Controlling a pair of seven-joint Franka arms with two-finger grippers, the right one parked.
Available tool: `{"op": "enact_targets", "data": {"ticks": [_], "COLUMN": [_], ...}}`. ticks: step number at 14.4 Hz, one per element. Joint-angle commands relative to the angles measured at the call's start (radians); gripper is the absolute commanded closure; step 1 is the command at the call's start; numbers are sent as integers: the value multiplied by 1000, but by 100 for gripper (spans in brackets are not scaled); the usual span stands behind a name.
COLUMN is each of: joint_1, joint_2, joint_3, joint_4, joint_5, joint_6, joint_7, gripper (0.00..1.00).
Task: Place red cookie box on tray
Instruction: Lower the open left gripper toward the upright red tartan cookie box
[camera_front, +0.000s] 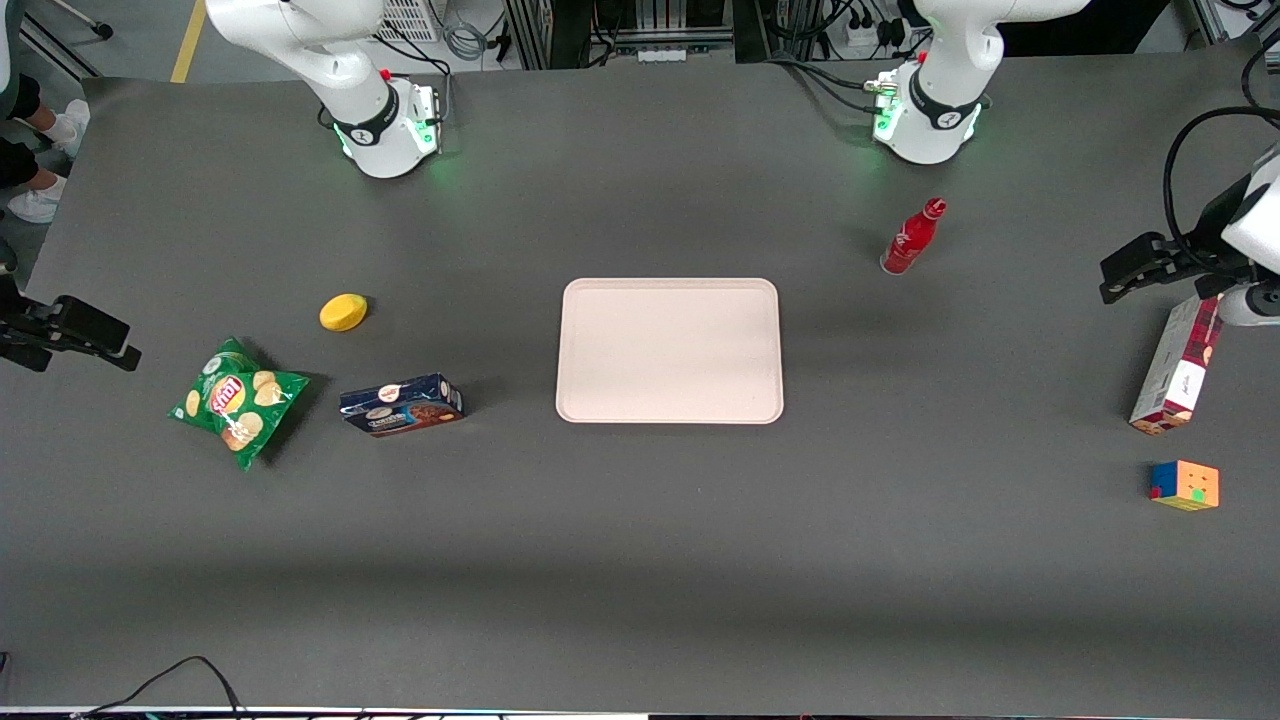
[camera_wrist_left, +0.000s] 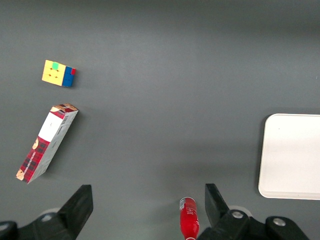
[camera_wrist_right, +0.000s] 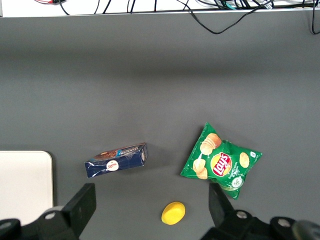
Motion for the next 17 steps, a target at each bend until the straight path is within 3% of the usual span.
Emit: {"op": "enact_targets", "data": {"ticks": [1, 12, 15, 17], "joint_1": [-9, -9, -4, -2], "joint_2": [8, 8, 12, 22], "joint_3": [4, 4, 9, 30], "joint_4": [26, 24, 16, 12], "joint_5": [2, 4, 51, 105], "joint_6": [-24, -35, -88, -108], "joint_7": [-5, -3, 30, 171], "gripper": [0, 0, 0, 0]}}
